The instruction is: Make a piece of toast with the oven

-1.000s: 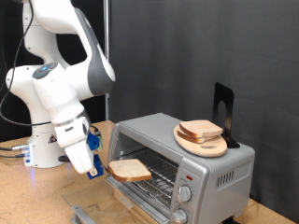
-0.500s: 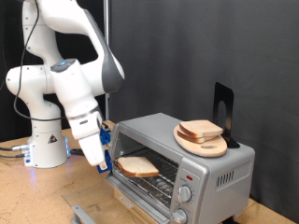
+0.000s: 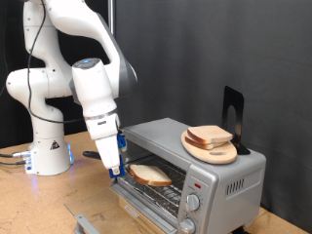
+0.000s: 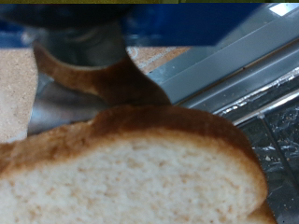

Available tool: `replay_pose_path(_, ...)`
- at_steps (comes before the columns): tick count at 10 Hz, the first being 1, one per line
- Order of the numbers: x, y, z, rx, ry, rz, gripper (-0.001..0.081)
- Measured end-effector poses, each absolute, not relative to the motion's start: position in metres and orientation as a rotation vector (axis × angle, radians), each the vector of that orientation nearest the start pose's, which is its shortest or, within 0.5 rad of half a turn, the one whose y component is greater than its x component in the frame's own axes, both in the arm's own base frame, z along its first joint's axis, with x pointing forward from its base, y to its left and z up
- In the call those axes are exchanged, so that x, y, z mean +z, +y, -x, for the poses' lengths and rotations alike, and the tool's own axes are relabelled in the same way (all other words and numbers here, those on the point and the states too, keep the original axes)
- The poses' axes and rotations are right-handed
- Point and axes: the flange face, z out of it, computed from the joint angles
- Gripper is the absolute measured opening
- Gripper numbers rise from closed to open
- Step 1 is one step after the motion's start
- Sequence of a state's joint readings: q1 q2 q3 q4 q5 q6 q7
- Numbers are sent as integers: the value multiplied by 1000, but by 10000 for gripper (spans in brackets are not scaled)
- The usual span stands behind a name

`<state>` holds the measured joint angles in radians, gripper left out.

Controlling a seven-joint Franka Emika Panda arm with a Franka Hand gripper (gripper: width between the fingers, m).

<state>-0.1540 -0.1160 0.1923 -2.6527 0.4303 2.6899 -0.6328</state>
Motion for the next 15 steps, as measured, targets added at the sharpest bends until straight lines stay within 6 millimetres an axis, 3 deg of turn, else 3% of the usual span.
replay_pose_path(7, 303, 4, -439, -376, -595, 3007, 266)
replay_pose_path(15, 303, -27, -435, -305, -601, 3047, 266)
